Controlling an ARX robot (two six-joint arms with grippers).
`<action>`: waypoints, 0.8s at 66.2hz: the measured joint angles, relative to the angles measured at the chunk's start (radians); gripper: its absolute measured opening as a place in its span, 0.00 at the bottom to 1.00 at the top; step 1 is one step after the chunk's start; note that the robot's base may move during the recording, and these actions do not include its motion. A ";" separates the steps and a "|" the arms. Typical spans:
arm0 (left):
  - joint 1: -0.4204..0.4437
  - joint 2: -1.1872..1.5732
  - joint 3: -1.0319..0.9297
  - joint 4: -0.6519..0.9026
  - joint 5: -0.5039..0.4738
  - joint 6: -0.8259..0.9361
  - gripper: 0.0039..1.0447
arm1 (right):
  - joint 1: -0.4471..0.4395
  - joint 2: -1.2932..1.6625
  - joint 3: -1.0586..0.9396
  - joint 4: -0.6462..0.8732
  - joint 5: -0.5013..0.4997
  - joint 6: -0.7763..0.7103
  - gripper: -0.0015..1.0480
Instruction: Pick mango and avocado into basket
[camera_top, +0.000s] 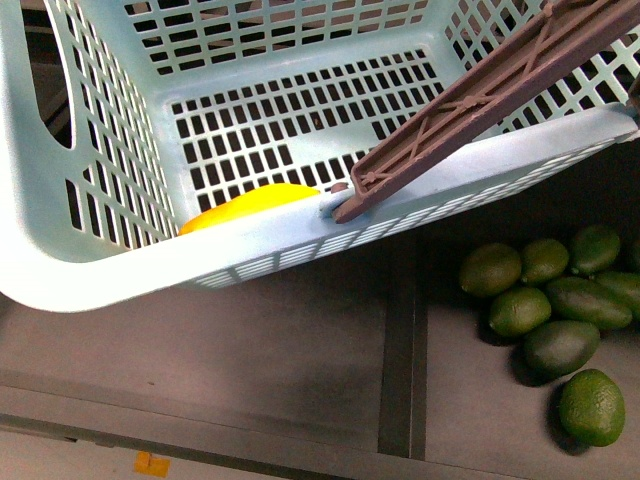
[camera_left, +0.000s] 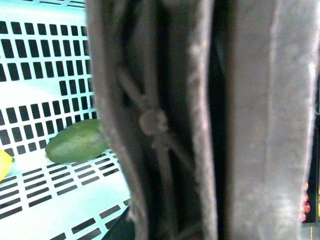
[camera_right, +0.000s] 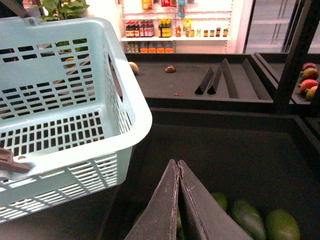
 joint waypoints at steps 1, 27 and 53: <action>0.000 0.000 0.000 0.000 0.000 0.000 0.12 | 0.000 -0.005 0.000 -0.005 0.000 0.000 0.02; 0.000 0.000 0.000 0.000 0.002 -0.001 0.12 | 0.000 -0.193 0.000 -0.198 0.001 0.000 0.02; 0.000 0.000 0.000 0.000 0.000 0.000 0.12 | 0.000 -0.193 0.000 -0.199 0.001 0.000 0.56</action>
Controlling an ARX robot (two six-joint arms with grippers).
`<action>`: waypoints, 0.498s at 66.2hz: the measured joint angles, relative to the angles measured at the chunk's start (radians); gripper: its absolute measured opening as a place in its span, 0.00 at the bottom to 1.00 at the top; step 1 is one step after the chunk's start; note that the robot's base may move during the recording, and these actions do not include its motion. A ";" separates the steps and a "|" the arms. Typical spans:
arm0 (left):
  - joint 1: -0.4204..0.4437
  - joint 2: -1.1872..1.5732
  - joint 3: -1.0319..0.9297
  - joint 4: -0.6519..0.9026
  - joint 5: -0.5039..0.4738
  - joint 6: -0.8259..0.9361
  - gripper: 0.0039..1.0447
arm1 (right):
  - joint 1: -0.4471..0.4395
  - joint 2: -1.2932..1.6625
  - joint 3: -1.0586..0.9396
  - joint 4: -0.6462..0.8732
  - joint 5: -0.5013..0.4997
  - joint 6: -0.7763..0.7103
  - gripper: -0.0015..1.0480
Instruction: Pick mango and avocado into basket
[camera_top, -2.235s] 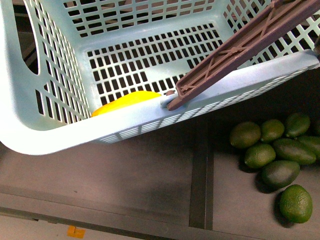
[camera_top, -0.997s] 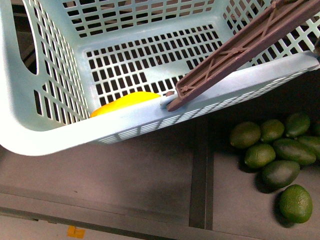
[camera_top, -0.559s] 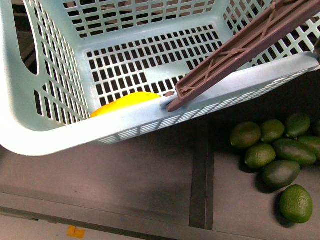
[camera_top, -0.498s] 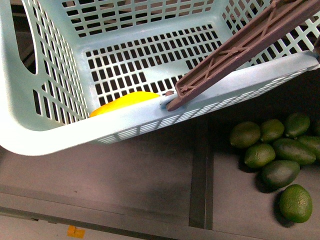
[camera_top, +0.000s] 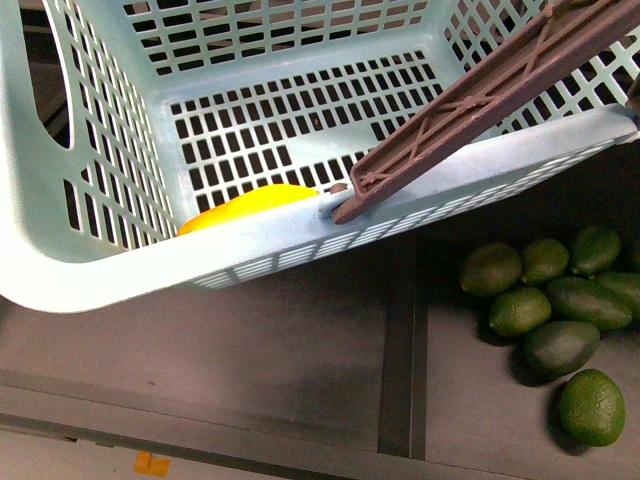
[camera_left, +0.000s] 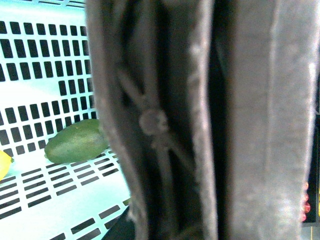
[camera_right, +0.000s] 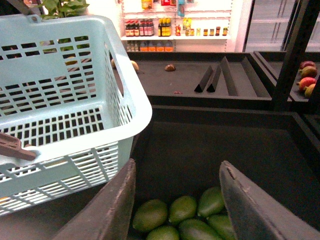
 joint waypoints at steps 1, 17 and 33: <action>0.000 0.000 0.000 0.000 0.000 0.000 0.12 | 0.000 0.000 0.000 0.000 0.000 0.000 0.59; 0.000 0.000 0.000 0.000 0.000 0.000 0.12 | 0.000 0.000 0.000 0.000 0.000 0.000 0.93; -0.004 0.000 -0.003 0.012 -0.036 -0.013 0.12 | 0.000 0.000 0.000 0.000 0.000 0.000 0.92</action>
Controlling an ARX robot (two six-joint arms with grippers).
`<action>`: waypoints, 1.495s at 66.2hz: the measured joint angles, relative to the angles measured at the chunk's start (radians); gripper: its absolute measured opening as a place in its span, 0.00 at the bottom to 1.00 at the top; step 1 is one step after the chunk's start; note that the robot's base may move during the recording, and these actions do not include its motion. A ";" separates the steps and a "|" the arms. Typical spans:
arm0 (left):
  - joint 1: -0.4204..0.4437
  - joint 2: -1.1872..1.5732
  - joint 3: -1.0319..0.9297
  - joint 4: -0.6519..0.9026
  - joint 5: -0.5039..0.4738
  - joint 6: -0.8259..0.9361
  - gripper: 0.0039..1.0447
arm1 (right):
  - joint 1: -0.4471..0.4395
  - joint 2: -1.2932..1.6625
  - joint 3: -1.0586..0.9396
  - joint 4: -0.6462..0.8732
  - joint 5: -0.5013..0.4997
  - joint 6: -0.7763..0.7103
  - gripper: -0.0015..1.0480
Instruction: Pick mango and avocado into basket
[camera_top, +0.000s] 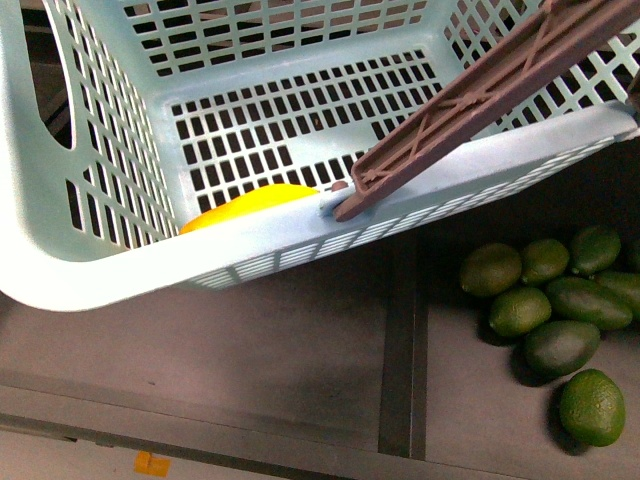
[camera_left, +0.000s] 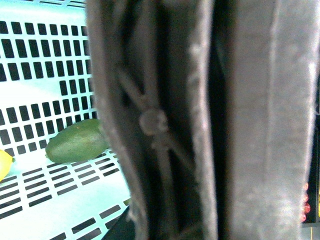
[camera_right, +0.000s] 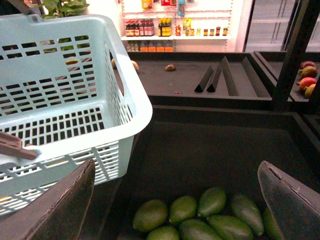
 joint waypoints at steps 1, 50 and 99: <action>-0.004 -0.001 -0.011 0.030 -0.050 -0.023 0.12 | 0.000 0.000 0.000 0.000 0.000 0.000 0.92; 0.405 0.525 0.106 0.166 -0.053 -0.525 0.12 | 0.000 -0.001 0.000 0.000 -0.001 0.000 0.92; 0.412 0.216 -0.212 0.208 -0.160 -0.600 0.92 | 0.000 -0.001 0.000 0.000 -0.001 0.000 0.92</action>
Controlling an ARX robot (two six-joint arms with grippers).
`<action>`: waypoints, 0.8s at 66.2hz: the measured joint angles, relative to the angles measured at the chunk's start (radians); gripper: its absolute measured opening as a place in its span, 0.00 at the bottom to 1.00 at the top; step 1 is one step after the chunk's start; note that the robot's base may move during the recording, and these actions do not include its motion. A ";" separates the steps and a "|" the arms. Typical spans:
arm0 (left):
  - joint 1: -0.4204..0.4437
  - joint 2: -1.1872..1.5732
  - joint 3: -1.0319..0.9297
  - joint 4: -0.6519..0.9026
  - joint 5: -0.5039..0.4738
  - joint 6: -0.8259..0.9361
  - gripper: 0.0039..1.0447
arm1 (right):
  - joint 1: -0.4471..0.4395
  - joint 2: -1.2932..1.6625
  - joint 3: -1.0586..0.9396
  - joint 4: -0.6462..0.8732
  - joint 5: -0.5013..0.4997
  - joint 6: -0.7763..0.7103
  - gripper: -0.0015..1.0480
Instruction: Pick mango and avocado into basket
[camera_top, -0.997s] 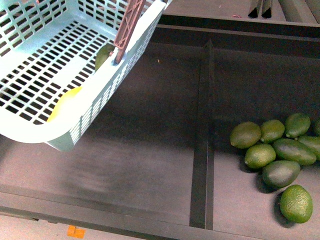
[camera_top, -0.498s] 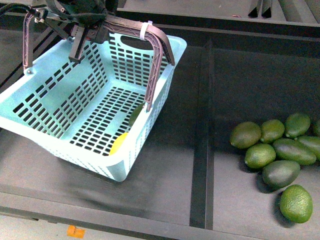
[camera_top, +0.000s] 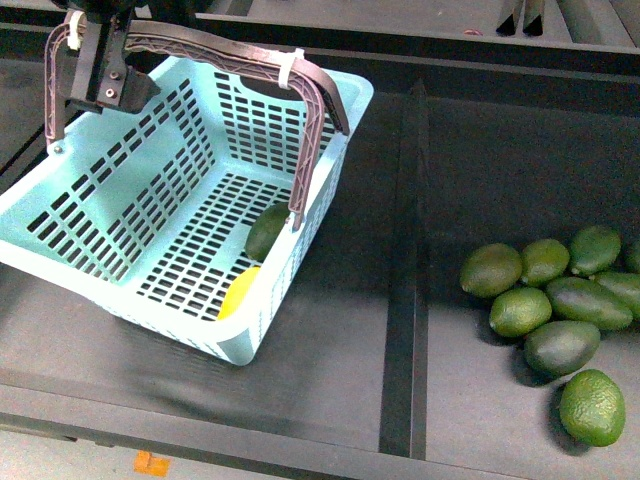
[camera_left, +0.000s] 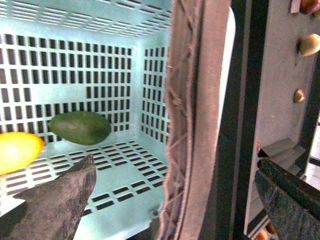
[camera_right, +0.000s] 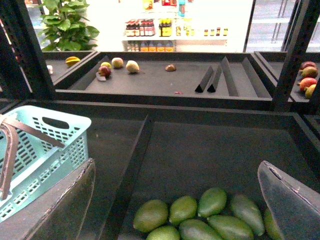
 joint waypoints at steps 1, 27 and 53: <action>0.000 -0.008 -0.006 -0.006 -0.008 -0.001 0.92 | 0.000 0.000 0.000 0.000 0.000 0.000 0.92; 0.023 -0.220 -0.481 0.702 -0.046 0.655 0.66 | 0.000 0.000 0.000 0.000 0.002 0.000 0.92; 0.158 -0.608 -1.027 1.260 0.070 1.497 0.02 | 0.000 0.000 0.000 0.000 0.001 0.000 0.92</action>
